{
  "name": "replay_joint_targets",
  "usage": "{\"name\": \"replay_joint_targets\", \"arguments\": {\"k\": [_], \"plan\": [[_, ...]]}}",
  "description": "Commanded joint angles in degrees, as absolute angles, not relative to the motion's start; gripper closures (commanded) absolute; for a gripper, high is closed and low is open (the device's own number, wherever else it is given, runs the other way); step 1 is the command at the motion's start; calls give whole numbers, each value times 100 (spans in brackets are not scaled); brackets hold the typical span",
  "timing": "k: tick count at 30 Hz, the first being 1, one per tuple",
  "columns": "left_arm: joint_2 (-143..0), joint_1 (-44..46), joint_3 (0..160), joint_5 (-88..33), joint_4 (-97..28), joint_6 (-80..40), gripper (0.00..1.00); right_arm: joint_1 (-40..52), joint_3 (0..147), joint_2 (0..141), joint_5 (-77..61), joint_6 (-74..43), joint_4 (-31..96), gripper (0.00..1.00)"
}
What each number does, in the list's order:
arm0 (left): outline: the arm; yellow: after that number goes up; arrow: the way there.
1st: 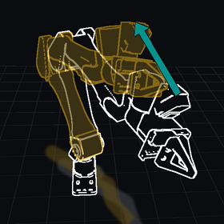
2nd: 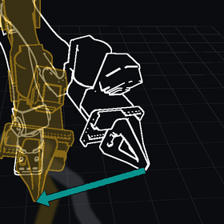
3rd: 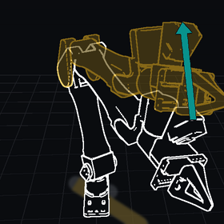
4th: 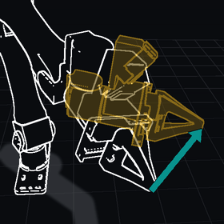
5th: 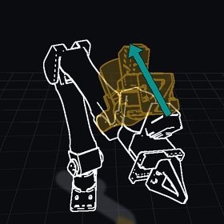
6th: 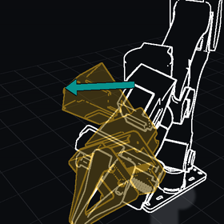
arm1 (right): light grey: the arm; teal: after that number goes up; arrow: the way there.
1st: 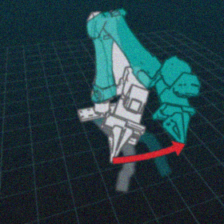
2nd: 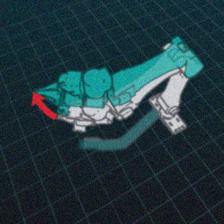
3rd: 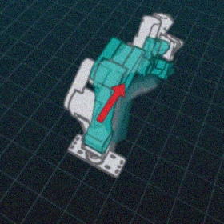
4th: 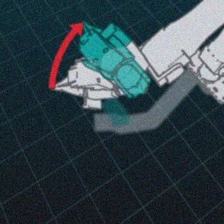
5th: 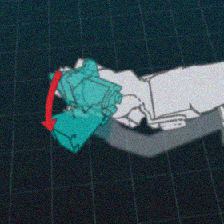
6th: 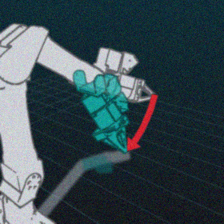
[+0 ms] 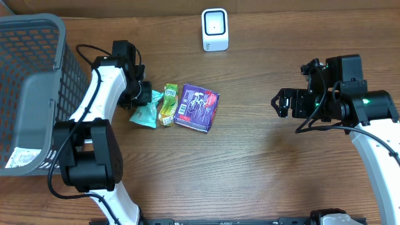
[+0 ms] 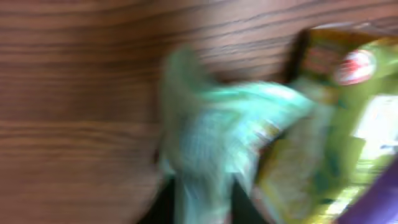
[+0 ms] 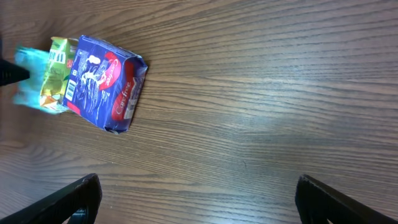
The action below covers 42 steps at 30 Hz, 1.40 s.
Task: Scan the item barcode
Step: 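Grasp the mint-green packet and place it left of the green packet, then reach the left gripper into the basket toward the white Pantene tube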
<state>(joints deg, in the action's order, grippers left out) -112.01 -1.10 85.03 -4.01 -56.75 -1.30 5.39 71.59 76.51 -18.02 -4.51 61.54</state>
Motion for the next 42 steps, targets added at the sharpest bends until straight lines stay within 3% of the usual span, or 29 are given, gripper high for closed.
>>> {"name": "replay_joint_targets", "arguments": {"k": [1,2,5,10,16,22,33,42], "plan": [[-11310,-3,8499,-1669,-5596,-130,55,552,7275,7653,-1852,-469,6136,0],[-11314,40,8499,-1855,-5575,-130,49,552,7275,7653,-1852,-471,6136,0],[-11314,226,8501,-2171,-5502,-130,46,552,7275,7653,-1855,-469,6136,0],[-11266,346,8853,-2499,-5686,-163,57,552,7275,7653,-1855,-469,6139,0],[-11028,86,10895,-2303,-6914,-355,53,552,7275,7653,-1855,-469,6141,0],[-10704,-364,13087,-1168,-8350,-499,50,552,7275,7653,-1852,-469,6139,0],[-10226,-2495,13653,-89,-9555,-1966,46,552,7275,7653,-1852,-467,6139,0],[-10248,-4176,12446,62,-9109,-2814,41,552,7275,7653,-1852,-447,6134,0]]}}
